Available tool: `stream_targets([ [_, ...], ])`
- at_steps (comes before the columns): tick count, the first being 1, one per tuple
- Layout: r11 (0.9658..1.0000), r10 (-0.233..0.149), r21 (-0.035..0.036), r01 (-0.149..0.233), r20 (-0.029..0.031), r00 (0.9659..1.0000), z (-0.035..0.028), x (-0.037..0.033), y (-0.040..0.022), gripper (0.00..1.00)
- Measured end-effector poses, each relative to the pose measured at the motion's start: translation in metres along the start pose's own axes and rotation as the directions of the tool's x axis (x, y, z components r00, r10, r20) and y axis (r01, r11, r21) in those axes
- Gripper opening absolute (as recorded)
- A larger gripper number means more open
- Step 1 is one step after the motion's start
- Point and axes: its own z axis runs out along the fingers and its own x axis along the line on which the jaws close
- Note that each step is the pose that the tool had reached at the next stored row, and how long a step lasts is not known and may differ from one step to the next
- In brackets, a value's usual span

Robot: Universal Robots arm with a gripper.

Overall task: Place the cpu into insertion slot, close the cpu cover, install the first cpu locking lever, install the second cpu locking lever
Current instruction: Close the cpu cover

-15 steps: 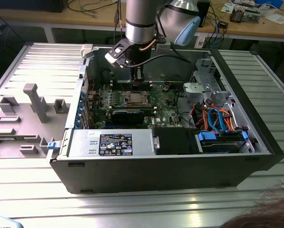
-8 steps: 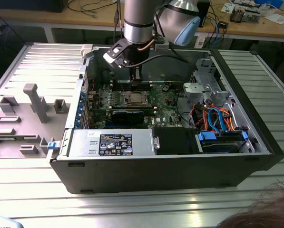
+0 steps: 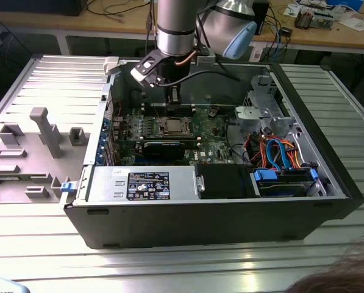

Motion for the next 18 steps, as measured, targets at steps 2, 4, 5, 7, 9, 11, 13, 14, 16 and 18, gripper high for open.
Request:
stream_targets([
  [2, 1.0, 0.0, -0.0001, 0.0, -0.0001, 1.0, 0.0001, 0.0001, -0.0008, 0.11],
  [4, 1.0, 0.0, 0.0, 0.0, -0.0001, 1.0, 0.0002, 0.0002, -0.0017, 0.11],
  [5, 1.0, 0.0, 0.0, 0.0, -0.0001, 1.0, 0.0002, 0.0002, -0.002, 0.11],
  [7, 1.0, 0.0, 0.0, 0.0, 0.0, 1.0, 0.0002, 0.0003, -0.0028, 0.11],
  [9, 1.0, 0.0, 0.0, 0.0, -0.0001, 1.0, 0.0003, 0.0004, -0.0039, 0.11],
  [11, 1.0, 0.0, 0.0, 0.0, -0.0001, 1.0, 0.0004, 0.0005, -0.0047, 0.11],
  [13, 1.0, 0.0, 0.0, 0.0, -0.0001, 1.0, 0.0004, 0.0006, -0.0062, 0.11],
  [14, 1.0, 0.0, 0.0, 0.0, 0.0, 1.0, 0.0005, 0.0006, -0.0067, 0.11],
  [16, 1.0, 0.0, 0.0, 0.0, -0.0001, 1.0, 0.0006, 0.0007, -0.0071, 0.11],
  [18, 1.0, 0.0, -0.0001, 0.0, -0.0001, 1.0, 0.0007, 0.0007, -0.0076, 0.11],
])
